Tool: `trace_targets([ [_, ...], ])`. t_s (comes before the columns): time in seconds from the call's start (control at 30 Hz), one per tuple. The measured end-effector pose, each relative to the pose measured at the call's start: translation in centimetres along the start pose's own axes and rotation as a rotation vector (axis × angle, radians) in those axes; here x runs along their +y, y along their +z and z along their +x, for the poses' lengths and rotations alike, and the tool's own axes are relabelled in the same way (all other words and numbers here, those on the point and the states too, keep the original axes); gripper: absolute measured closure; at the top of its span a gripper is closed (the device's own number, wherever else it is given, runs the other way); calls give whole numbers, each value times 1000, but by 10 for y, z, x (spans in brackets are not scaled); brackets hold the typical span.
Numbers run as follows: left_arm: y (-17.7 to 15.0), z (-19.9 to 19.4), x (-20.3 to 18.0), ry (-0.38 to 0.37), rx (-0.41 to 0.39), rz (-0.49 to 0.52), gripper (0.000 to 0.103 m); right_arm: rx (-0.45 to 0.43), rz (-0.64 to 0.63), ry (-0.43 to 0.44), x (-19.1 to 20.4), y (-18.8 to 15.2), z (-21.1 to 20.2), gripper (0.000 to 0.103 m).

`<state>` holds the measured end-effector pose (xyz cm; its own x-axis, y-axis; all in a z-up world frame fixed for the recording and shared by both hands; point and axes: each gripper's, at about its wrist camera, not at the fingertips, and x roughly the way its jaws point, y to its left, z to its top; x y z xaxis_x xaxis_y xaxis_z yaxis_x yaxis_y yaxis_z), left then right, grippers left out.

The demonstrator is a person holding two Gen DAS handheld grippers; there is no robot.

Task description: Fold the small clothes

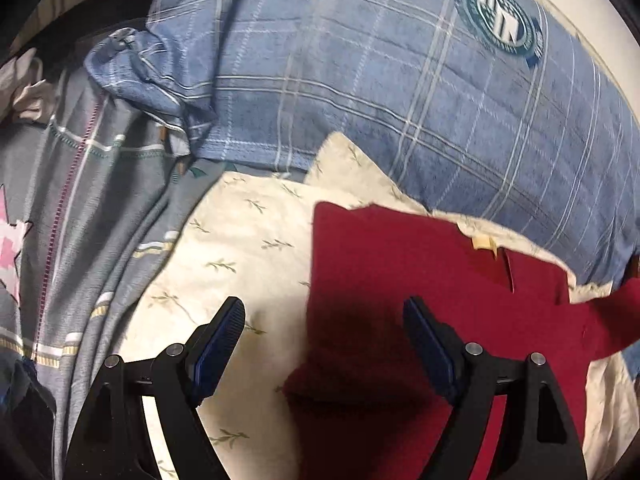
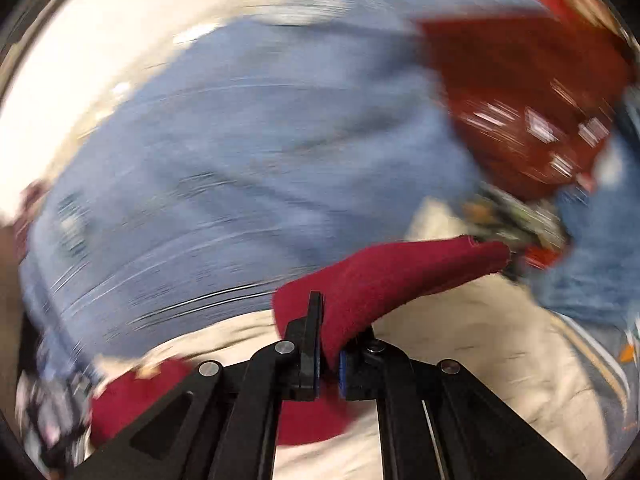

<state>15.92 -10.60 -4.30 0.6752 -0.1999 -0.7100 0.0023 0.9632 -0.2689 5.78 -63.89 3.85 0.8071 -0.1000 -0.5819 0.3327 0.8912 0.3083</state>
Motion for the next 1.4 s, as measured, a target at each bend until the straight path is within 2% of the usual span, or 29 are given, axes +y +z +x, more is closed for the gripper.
trace_targets([
  [0.07, 0, -3, 5, -5, -8, -20, 22, 26, -96, 89, 54, -11, -8, 98],
  [0.17, 0, -8, 9, -28, -20, -32, 22, 80, -224, 206, 132, -39, 3, 98],
  [0.27, -1, -9, 8, -57, -21, -28, 22, 145, -324, 288, 198, -80, 25, 98],
  [0.33, -2, -7, 8, -81, -5, -24, 22, 206, -383, 338, 243, -120, 52, 93],
  [0.37, -1, -5, 9, -90, 3, -25, 22, 231, -423, 338, 257, -137, 65, 87],
  [0.4, -2, -4, 10, -99, 12, -27, 22, 282, -463, 336, 267, -154, 79, 68],
  [0.43, -2, -3, 10, -112, 20, -25, 22, 371, -489, 332, 276, -175, 95, 61],
  [0.5, 1, -1, 7, -135, 25, -17, 22, 455, -461, 348, 271, -190, 102, 61],
  [0.57, 3, -1, 1, -166, 23, -3, 22, 465, -422, 364, 259, -190, 90, 59],
  [0.7, 0, 2, -18, -236, 55, 57, 22, 348, -341, 343, 226, -161, 49, 44],
  [0.8, -3, 13, -40, -247, 102, 115, 22, 244, -257, 302, 193, -139, 28, 33],
  [0.87, -4, 25, -59, -248, 135, 160, 23, 201, -190, 274, 173, -126, 25, 33],
  [0.93, -2, 38, -76, -255, 165, 185, 25, 209, -118, 255, 160, -114, 34, 33],
  [0.97, -3, 45, -84, -251, 182, 190, 33, 210, -90, 247, 153, -111, 36, 33],
  [1.0, -5, 53, -96, -245, 204, 212, 48, 204, -62, 234, 144, -109, 38, 33],
  [1.03, -6, 58, -103, -236, 213, 232, 59, 200, -47, 224, 139, -107, 38, 33],
  [1.07, -6, 63, -111, -224, 221, 256, 81, 196, -37, 221, 134, -106, 38, 32],
  [1.1, -4, 65, -116, -229, 224, 264, 86, 189, -25, 219, 128, -103, 37, 32],
  [1.17, 8, 58, -118, -276, 210, 245, 88, 175, -4, 210, 121, -99, 36, 32],
  [1.23, 23, 42, -110, -301, 159, 234, 89, 158, 4, 192, 116, -96, 36, 32],
  [1.33, 47, 14, -80, -292, 86, 199, 89, 153, -9, 153, 111, -93, 36, 32],
  [1.4, 54, 5, -57, -286, 69, 182, 89, 165, -14, 148, 111, -93, 38, 31],
])
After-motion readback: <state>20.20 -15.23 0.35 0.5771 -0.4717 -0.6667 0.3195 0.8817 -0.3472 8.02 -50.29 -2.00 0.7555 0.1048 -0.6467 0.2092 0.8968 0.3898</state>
